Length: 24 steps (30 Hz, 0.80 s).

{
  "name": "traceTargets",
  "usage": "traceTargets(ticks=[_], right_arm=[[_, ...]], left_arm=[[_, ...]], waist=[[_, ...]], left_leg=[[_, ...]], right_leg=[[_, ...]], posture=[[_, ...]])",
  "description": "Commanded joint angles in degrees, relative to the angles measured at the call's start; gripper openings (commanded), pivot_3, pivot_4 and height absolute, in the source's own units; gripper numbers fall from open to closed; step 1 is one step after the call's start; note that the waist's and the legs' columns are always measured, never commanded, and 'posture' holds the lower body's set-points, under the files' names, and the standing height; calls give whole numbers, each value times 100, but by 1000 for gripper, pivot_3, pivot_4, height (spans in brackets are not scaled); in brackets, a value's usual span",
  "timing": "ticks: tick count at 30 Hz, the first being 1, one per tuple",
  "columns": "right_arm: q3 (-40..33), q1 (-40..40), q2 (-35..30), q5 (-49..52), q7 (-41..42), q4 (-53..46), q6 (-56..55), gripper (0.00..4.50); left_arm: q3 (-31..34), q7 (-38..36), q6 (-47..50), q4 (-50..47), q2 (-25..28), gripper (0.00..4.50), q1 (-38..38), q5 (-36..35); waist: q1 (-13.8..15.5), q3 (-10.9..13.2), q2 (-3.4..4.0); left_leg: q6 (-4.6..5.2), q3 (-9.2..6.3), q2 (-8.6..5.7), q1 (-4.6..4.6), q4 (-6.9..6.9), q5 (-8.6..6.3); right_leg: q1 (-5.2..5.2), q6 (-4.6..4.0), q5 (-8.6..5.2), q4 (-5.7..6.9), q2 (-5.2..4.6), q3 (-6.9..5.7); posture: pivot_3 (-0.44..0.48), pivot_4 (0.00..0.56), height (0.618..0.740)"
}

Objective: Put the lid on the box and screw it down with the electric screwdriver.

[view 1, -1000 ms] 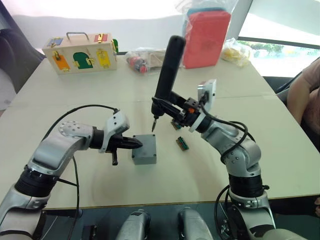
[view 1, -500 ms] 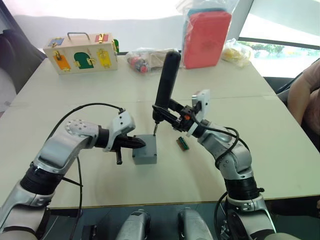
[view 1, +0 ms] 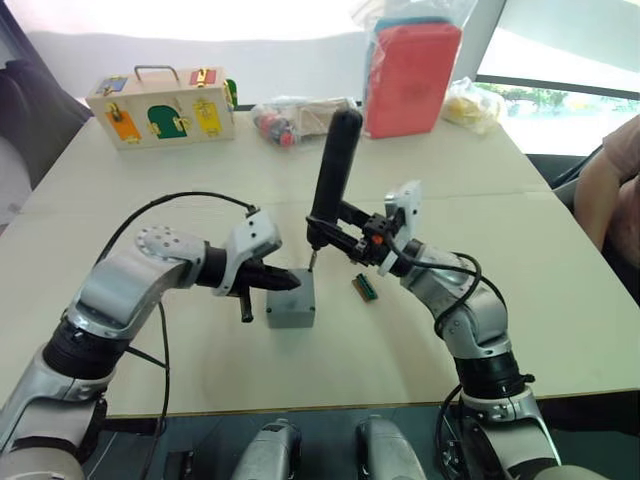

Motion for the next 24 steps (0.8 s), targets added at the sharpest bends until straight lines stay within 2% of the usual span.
traceTargets(ticks=[1,9,17,24], right_arm=[[363,179,10,-222,-33,110,204,1846],[517,229,-26,-370,41,123,227,1846],[523,178,5,-391,65,120,244,1846],[502,140,33,-368,46,73,271,1846]], left_arm=[[36,99,249,-316,7,0,-169,-158],[128,280,581,-616,76,0,-130,-364],[105,494,501,-544,212,0,-154,-220],[-254,444,-663,130,238,0,671,405]], waist=[[-5,-2,-1],[-1,-7,-2],[1,-9,-3],[6,-42,1]], left_leg=[[4,0,0,9,0,-3],[5,-3,1,16,-1,-4],[3,-3,1,17,-1,-3],[3,-2,-1,38,-23,-3]], right_leg=[[8,0,0,0,1,1],[16,0,-1,-3,1,1],[18,0,-1,-4,1,1],[30,0,-1,-18,1,10]], posture=[[0,150,740],[0,150,740],[0,150,740],[0,150,740]])
